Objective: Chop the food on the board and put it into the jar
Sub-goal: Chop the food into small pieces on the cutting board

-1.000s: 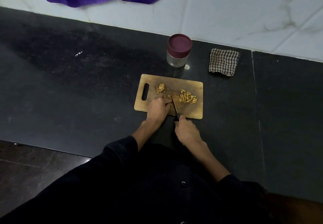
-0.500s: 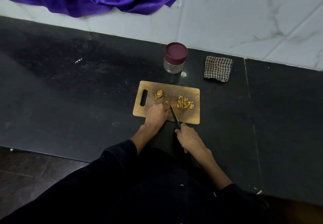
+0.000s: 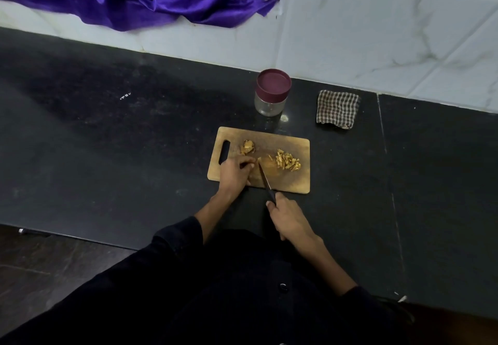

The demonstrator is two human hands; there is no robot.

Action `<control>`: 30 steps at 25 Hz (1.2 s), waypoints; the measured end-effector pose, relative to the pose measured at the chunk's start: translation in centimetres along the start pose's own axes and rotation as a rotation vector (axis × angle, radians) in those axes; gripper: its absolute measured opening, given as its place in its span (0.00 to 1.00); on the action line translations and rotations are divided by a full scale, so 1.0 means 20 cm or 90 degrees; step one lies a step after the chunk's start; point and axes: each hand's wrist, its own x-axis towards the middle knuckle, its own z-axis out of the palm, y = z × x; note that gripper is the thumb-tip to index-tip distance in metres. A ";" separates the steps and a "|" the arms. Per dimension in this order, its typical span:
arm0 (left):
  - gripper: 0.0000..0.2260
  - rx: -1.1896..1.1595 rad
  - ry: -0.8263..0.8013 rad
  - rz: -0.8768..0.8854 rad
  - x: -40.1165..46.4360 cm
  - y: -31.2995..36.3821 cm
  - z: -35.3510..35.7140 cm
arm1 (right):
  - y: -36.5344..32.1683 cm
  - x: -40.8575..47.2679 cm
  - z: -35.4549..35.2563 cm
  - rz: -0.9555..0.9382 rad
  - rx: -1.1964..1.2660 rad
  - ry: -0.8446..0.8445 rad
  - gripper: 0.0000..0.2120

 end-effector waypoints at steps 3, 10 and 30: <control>0.08 -0.012 0.006 -0.020 0.01 -0.01 0.01 | 0.02 0.02 0.00 -0.003 -0.052 0.020 0.13; 0.12 0.094 0.004 0.031 0.02 0.03 0.03 | 0.08 0.04 -0.09 0.024 0.018 0.074 0.14; 0.11 0.095 0.008 0.045 0.03 -0.04 -0.01 | 0.10 0.09 -0.07 0.005 0.009 0.077 0.11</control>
